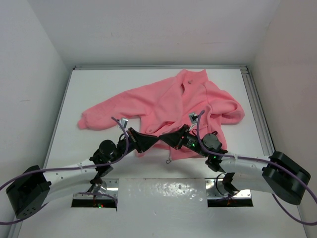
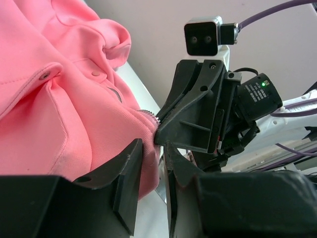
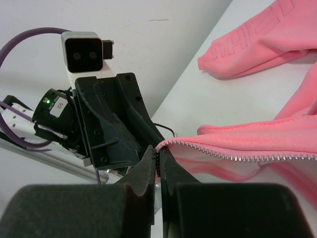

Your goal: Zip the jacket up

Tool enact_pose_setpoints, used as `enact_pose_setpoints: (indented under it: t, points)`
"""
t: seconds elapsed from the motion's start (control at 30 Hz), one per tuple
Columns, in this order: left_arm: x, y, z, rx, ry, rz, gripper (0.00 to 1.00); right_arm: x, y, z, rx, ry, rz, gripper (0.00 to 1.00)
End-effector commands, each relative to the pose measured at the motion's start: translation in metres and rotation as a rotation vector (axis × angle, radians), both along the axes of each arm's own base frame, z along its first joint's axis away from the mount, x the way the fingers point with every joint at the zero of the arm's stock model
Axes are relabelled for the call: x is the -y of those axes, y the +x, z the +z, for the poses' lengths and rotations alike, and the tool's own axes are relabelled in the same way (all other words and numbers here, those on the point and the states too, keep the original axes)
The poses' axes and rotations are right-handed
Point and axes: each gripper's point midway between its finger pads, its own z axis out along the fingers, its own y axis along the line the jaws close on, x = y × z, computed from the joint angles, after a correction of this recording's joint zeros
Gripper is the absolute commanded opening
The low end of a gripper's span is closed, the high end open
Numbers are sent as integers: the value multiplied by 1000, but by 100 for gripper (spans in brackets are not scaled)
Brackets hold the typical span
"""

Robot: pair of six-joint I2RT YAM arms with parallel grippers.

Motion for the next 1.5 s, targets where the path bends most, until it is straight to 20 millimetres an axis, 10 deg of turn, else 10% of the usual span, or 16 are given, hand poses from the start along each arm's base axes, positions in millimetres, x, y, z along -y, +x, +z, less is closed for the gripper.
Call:
enact_pose_setpoints:
  t: [0.0, 0.93, 1.0, 1.1, 1.2, 1.27, 1.37, 1.47]
  points:
    - [2, -8, 13, 35, -34, -48, 22, 4, 2, 29, 70, 85, -16, 0]
    - [6, 0, 8, 42, 29, -30, 0, 4, 6, 18, 9, 9, -23, 2]
    - [-3, 14, 9, 40, 37, 66, 0, 3, 7, 21, 10, -39, -18, 40]
    - [-19, 35, 14, 28, 62, 213, 0, 13, 5, 0, -24, -173, -42, 71]
    - [-29, 48, 19, 38, 81, 303, 0, 29, 0, -11, -43, -259, -69, 76]
    - [-32, 53, 22, 47, 88, 332, 0, 41, -3, -34, -88, -383, -83, 65]
    - [-36, 59, 18, 43, 105, 371, 0, 51, -13, -58, -172, -512, -62, 9]
    - [-35, 61, 21, 58, 97, 377, 0, 62, -20, -92, -269, -634, -58, 0]
